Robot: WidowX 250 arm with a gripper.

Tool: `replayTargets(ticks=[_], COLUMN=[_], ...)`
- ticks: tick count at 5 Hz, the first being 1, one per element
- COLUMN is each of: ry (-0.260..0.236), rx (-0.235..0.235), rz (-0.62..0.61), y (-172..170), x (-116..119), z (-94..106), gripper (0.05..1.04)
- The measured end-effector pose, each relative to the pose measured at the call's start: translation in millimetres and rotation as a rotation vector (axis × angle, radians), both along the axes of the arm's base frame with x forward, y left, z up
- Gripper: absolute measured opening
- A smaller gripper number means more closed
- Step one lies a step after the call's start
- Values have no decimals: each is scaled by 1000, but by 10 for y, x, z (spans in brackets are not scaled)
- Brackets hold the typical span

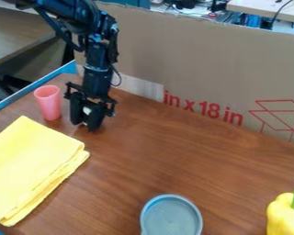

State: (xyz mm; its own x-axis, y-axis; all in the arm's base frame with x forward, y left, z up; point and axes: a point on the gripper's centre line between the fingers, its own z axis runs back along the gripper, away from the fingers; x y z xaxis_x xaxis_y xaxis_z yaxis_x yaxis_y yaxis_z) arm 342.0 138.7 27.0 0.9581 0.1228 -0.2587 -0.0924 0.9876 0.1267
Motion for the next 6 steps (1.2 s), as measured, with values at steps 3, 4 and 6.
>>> replayTargets(ticks=[3, 4, 6], ry=[-91, -166, -49], rx=[-34, 28, -73], rz=[73, 56, -246], y=[-130, -283, -1141], x=[-7, -182, -1060], z=[437, 909, 1130], gripper=[1010, 1008, 1008])
